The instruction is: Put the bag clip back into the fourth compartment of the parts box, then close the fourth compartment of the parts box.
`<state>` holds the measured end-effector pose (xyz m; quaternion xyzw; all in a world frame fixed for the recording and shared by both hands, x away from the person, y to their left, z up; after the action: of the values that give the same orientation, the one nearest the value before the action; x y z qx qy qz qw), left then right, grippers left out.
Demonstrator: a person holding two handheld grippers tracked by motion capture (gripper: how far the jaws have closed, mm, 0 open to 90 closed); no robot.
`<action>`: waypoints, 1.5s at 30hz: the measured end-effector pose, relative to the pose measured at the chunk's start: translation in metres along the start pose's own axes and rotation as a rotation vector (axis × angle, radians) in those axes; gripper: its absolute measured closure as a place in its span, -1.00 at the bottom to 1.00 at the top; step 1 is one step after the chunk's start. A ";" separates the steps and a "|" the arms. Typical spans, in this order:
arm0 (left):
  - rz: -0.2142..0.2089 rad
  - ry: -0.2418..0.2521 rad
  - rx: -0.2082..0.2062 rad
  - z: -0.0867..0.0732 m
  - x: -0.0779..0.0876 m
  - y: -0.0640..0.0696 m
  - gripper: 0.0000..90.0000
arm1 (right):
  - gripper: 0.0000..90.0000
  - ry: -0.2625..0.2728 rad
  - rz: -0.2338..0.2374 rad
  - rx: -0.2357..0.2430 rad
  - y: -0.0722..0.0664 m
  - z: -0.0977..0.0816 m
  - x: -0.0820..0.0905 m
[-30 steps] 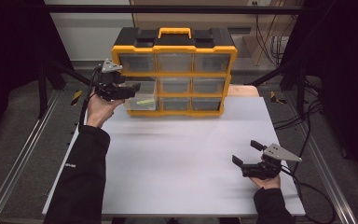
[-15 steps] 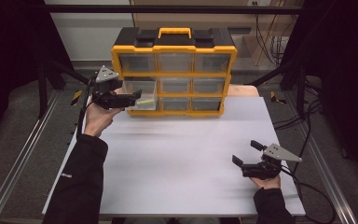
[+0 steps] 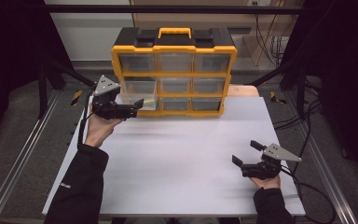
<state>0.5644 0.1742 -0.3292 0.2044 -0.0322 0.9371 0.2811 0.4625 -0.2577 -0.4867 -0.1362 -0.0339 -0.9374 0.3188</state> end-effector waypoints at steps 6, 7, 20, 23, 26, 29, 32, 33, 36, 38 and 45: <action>-0.011 0.029 -0.004 -0.013 0.003 0.002 -0.88 | -0.99 0.001 -0.001 0.000 0.000 0.000 0.001; -0.013 0.037 -0.002 -0.015 0.003 0.002 -0.88 | -0.99 0.002 0.000 -0.001 0.000 0.000 0.000; 0.000 0.085 -0.007 -0.036 0.012 0.001 -0.88 | -0.99 0.004 -0.001 -0.003 0.000 0.000 0.000; 0.001 0.086 -0.008 -0.039 0.012 0.002 -0.88 | -0.99 0.002 0.000 -0.003 0.000 0.000 0.000; 0.004 0.080 -0.014 -0.042 0.010 0.004 -0.88 | -0.99 0.005 -0.002 -0.003 0.001 0.001 0.001; 0.006 0.075 -0.014 -0.047 0.008 0.005 -0.88 | -0.99 0.004 -0.002 -0.003 0.001 0.001 0.001; 0.022 0.055 -0.026 -0.053 0.004 0.005 -0.88 | -0.99 0.003 -0.002 -0.005 0.001 0.001 0.001; 0.022 0.051 -0.024 -0.055 0.003 0.005 -0.88 | -0.99 0.003 -0.002 -0.006 0.001 0.001 0.001; 0.027 0.035 -0.014 -0.059 0.000 0.003 -0.86 | -0.99 0.005 -0.002 -0.007 0.001 0.001 0.001; 0.030 0.032 -0.010 -0.061 -0.001 0.002 -0.84 | -0.99 0.005 -0.003 -0.004 0.001 0.001 0.001; 0.044 0.009 0.008 -0.068 -0.005 0.001 -0.64 | -0.99 0.007 -0.001 -0.007 0.001 0.001 0.001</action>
<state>0.5428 0.1822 -0.3931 0.2007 -0.0318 0.9440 0.2599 0.4623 -0.2586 -0.4856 -0.1339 -0.0296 -0.9382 0.3178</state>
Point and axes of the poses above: each handheld gripper's, and its own axes: x roughly backward along the jaws, z roughly out of its top, y roughly to its right, the point moved 4 cm from there along -x, roughly forward along the jaws, and after that the axes turned 6 degrees about x, right-handed, at the moved point
